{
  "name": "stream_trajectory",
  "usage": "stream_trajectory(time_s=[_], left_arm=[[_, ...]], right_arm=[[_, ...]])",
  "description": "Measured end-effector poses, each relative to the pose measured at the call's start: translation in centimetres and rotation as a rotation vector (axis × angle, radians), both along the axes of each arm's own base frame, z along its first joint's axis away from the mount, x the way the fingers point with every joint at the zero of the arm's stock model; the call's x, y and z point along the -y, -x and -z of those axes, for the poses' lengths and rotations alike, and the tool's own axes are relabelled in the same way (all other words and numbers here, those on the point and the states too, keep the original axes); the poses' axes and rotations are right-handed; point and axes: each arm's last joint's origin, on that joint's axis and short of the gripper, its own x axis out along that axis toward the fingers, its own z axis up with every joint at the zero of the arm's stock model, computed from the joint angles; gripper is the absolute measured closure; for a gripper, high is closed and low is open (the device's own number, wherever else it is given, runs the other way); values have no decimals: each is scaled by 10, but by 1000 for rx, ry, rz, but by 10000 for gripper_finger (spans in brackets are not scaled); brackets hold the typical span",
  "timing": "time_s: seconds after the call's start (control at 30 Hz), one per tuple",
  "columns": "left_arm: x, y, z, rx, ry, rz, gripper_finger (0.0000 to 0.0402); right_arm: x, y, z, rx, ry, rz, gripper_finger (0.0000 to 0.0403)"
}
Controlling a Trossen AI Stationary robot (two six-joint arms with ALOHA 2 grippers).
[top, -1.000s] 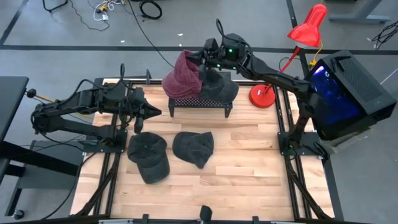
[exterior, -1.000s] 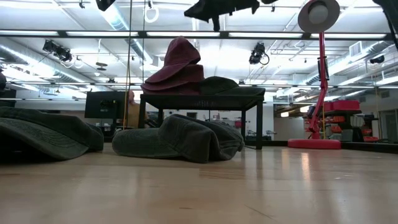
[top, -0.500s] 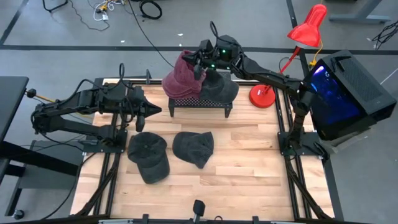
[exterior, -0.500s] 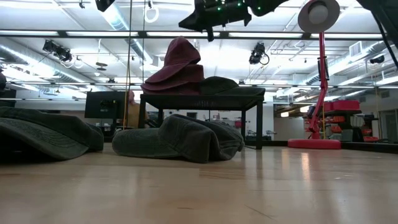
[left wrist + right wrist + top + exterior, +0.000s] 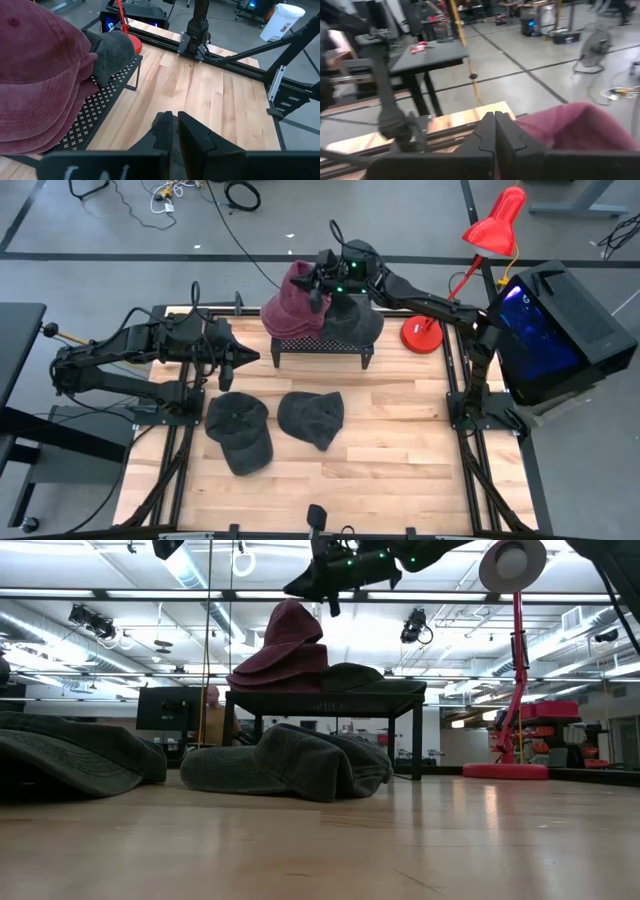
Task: Pick & Place hat
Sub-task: Put the left black cap on top of the black cap on the shelf
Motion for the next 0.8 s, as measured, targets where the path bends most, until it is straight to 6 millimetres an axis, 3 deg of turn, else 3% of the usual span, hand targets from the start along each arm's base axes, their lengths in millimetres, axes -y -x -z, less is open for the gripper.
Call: stream_trajectory(time_s=[0.27,0.5,0.8], left_arm=[[1,0,1,-15,-1,22,372],[1,0,1,-14,9,51,372],[2,-7,5,-36,39,79,372]], right_arm=[[-20,9,-17,-16,76,-109,403],[-66,25,-34,-129,102,-209,403],[-141,41,-29,-410,93,-285,403]])
